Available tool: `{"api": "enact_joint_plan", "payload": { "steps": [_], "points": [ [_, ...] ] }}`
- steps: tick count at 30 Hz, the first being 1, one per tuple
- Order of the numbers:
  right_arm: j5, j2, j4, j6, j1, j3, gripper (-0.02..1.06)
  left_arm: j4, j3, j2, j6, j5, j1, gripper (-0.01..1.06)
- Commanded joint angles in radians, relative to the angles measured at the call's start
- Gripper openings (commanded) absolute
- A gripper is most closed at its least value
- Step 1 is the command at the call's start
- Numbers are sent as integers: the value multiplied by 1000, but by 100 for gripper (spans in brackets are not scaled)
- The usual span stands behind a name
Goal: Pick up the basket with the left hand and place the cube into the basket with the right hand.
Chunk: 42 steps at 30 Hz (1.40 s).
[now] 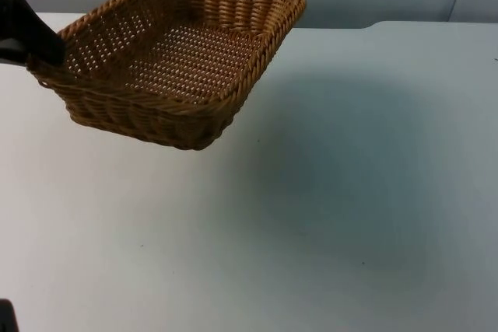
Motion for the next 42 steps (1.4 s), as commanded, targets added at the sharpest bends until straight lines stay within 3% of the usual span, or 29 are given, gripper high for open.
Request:
{"api": "enact_joint_plan", "payload": {
  "steps": [1, 4, 12, 17, 25, 42],
  "points": [
    [-45, 15, 23, -22, 6, -30, 0, -34, -7, -14, -1, 19, -1, 0],
    [-55, 24, 42, -54, 6, -35, 0, -34, -7, -14, -1, 19, -1, 0],
    [-88, 140, 264, -211, 10, -37, 0, -30, -7, -14, -1, 19, -1, 0],
    [-88, 204, 291, -229, 10, -37, 0, -30, -7, -14, -1, 19, -1, 0],
    [-90, 249, 473, -434, 20, -44, 0, -30, -7, -14, -1, 19, -1, 0],
    [-86, 254, 435, -451, 49, -44, 0, -30, -7, -14, -1, 19, -1, 0]
  ]
}}
